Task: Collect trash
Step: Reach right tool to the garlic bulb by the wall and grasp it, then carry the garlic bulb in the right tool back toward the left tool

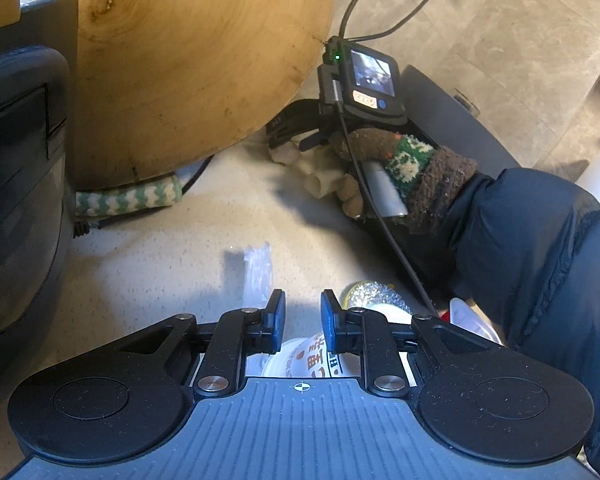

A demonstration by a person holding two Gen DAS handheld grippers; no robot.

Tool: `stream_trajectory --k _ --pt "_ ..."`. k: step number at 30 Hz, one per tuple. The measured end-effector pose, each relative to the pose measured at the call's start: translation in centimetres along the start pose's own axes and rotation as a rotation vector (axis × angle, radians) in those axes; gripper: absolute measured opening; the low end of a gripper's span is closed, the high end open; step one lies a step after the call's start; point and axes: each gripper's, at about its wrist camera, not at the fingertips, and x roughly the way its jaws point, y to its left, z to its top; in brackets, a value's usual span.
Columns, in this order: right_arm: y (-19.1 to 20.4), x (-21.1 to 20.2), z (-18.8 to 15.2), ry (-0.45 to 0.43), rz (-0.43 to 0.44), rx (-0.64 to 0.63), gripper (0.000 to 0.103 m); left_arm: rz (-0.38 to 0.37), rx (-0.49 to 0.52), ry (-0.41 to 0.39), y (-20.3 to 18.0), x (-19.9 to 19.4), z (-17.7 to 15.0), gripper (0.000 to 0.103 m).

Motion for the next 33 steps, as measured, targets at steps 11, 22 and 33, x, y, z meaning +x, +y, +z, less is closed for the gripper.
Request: stream_trajectory --k 11,22,33 --pt "-1.4 -7.4 -5.1 0.121 0.225 0.056 0.004 -0.029 0.016 0.014 -0.6 -0.5 0.0 0.022" --pt "0.1 -6.9 -6.4 0.062 0.197 0.054 0.076 0.030 -0.009 0.016 0.2 -2.0 -1.1 0.022" --pt "-1.2 -14.2 -8.0 0.036 0.238 0.050 0.053 0.106 -0.062 0.063 1.8 -4.7 -3.3 0.022"
